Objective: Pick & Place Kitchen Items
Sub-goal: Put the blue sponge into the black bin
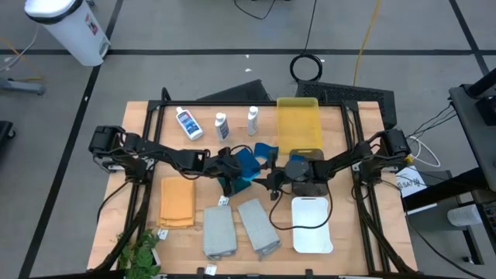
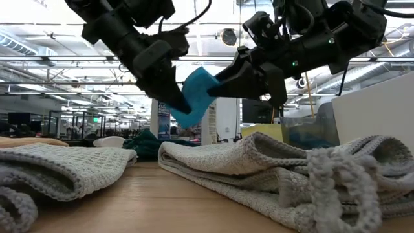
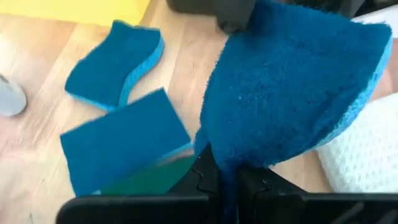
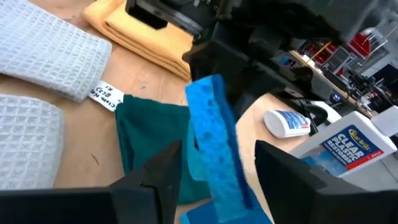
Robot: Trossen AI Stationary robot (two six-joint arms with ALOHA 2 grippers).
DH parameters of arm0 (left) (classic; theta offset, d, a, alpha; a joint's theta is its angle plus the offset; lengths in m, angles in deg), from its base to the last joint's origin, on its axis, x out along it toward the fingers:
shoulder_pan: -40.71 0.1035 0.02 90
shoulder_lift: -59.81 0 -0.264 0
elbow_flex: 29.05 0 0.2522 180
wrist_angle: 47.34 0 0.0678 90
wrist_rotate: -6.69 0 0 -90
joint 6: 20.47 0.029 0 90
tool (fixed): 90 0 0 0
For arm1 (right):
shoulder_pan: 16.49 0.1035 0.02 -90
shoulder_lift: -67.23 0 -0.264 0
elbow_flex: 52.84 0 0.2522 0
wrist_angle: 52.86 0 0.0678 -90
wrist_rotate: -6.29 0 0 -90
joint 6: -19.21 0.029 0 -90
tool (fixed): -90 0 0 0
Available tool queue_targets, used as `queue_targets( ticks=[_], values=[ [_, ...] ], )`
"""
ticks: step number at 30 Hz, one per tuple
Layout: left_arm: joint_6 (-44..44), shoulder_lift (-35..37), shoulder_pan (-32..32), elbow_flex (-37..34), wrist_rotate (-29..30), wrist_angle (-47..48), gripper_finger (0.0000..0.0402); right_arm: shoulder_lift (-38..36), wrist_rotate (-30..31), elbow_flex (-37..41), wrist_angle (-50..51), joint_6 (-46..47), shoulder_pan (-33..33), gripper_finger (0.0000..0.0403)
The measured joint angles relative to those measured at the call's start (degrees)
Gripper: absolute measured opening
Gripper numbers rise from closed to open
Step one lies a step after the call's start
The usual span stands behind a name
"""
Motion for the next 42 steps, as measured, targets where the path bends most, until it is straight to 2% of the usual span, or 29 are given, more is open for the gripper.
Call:
queue_targets(
  ticks=[6, 13, 17, 23, 29, 38, 42],
  values=[
    [0.02, 0.06, -0.22, 0.09, -0.07, -0.62, 0.0034, 0.00, -0.02, 0.00, -0.11, 0.36, 0.00, 0.0121],
    [-0.32, 0.07, 0.07, 0.09, -0.12, -0.65, 0.0011, -0.02, 0.00, 0.00, -0.89, 0.36, 0.00, 0.0045],
    [-1.12, 0.07, 0.02, 0.09, -0.09, -0.89, 0.0026, -0.02, -0.01, 0.00, -0.93, 0.37, 0.02, 0.0007],
    [-1.96, 1.24, -0.26, 0.09, 0.06, -0.11, 0.0127, -1.97, -0.08, 0.00, 1.05, 0.53, 0.09, 0.0005],
    [-1.57, 9.86, -0.10, 0.09, -1.49, 6.22, 0.0213, -11.71, 0.04, 0.00, 12.52, 3.51, 0.11, 0.0003],
    [2.97, 26.59, -0.15, 0.11, -0.99, 14.77, 0.0267, -29.17, 0.75, 0.02, 32.93, 10.34, 0.51, 0.0001],
    [2.47, 32.77, -0.15, 0.11, -0.89, 20.16, 0.0274, -35.18, 7.88, 0.02, 42.87, 12.16, 2.92, 0.0001]
  ],
)
